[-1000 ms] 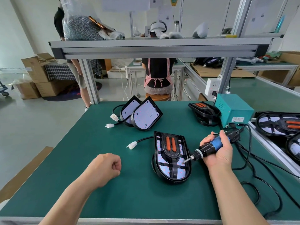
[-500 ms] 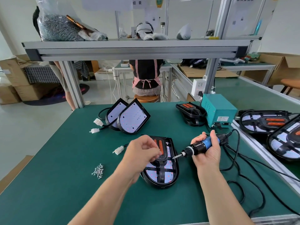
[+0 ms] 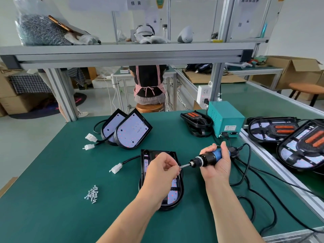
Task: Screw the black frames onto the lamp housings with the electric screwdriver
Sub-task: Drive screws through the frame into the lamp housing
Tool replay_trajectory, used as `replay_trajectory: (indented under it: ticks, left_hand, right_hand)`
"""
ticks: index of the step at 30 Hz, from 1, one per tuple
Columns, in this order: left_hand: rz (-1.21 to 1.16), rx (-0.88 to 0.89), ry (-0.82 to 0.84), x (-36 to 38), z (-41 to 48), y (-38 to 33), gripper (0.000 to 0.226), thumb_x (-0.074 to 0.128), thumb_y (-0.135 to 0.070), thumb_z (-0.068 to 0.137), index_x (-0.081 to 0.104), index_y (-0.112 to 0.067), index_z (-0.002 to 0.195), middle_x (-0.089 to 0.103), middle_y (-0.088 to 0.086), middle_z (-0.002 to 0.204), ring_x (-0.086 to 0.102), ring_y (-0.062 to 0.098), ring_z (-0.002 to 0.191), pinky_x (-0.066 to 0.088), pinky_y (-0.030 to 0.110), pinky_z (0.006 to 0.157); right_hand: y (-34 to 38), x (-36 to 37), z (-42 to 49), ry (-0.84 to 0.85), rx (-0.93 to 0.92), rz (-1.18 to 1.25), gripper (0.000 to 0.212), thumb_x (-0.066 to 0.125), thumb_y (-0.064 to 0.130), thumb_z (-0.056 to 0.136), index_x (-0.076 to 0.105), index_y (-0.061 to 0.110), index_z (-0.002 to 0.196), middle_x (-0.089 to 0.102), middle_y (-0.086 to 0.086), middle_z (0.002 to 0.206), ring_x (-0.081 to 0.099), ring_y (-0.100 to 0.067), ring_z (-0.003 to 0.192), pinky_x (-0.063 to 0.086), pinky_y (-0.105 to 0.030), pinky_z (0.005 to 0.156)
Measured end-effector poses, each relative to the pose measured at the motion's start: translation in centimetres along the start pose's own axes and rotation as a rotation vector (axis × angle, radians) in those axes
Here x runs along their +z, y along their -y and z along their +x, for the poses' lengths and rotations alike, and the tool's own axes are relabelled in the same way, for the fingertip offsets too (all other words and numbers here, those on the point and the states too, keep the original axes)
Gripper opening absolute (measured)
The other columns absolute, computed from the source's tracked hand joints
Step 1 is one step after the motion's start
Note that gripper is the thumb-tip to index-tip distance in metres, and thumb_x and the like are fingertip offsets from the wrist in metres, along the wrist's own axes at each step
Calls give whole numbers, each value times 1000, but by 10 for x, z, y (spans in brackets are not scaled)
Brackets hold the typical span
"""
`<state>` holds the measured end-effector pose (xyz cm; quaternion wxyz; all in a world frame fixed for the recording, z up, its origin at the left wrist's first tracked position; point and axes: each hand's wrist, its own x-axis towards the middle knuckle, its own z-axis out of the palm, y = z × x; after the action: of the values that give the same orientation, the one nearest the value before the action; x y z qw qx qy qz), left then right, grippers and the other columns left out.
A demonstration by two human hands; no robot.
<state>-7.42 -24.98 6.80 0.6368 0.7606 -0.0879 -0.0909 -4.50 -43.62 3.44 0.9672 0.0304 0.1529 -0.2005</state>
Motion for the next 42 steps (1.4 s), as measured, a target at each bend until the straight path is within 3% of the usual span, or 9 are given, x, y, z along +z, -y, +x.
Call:
replay_trajectory:
  ticks: [3, 8, 14, 19, 25, 33, 39, 42]
  left_hand:
    - [5, 8, 7, 3, 1, 0, 29, 59, -4, 91, 60, -26, 73, 66, -6, 65, 51, 7, 56, 41, 20, 51]
    - [19, 48, -15, 6, 0, 0, 21, 60, -1, 91, 60, -18, 79, 66, -7, 64, 54, 4, 58, 43, 14, 56]
    - [-13, 38, -35, 6, -2, 3, 34, 62, -2, 91, 61, -28, 70, 70, -1, 72, 59, 7, 65, 47, 15, 61]
    - [-4, 35, -48, 8, -4, 3, 25, 61, 0, 92, 60, -20, 76, 68, -4, 70, 59, 9, 67, 47, 17, 62]
    - [135, 114, -144, 16, -12, 4, 26, 63, -6, 93, 55, -23, 76, 61, -8, 68, 49, 3, 61, 43, 17, 61]
    - [286, 277, -284, 30, -19, 9, 26, 57, -4, 98, 46, -18, 78, 58, 2, 73, 52, 23, 72, 42, 29, 66]
    - [330, 342, -257, 25, -17, 10, 18, 57, -5, 97, 49, -13, 84, 58, 2, 73, 53, 22, 72, 46, 35, 69]
    - [342, 336, -205, 21, -17, 11, 13, 60, -4, 95, 54, -16, 95, 61, -9, 80, 58, 9, 78, 49, 26, 75]
  right_hand:
    - [0, 0, 1, 1, 0, 10, 29, 73, 26, 90, 52, 11, 103, 58, 1, 77, 55, -8, 65, 50, -15, 62]
    - [1, 0, 2, 5, -10, 4, 25, 72, 27, 91, 54, 10, 95, 57, 1, 76, 55, -8, 64, 51, -16, 57]
    - [1, 0, 2, 10, -6, 4, 26, 73, 26, 90, 54, 10, 95, 57, 1, 77, 55, -8, 63, 51, -17, 55]
    - [0, 0, 1, 2, -7, -22, 28, 74, 27, 89, 53, 10, 98, 57, 2, 79, 55, -7, 64, 51, -17, 54]
    - [0, 0, 2, -14, -6, -35, 32, 75, 28, 89, 52, 11, 103, 58, 3, 79, 55, -7, 65, 49, -16, 61]
    - [-3, 0, 1, -26, -19, -48, 33, 77, 27, 88, 53, 10, 103, 59, 1, 78, 58, -9, 57, 52, -19, 52]
    - [-4, 0, 2, -25, -15, -70, 31, 75, 27, 89, 53, 11, 103, 59, 2, 77, 58, -9, 58, 52, -19, 55]
    - [-6, 0, 1, -27, -10, -87, 32, 76, 28, 89, 53, 11, 105, 59, 2, 78, 58, -10, 59, 52, -20, 53]
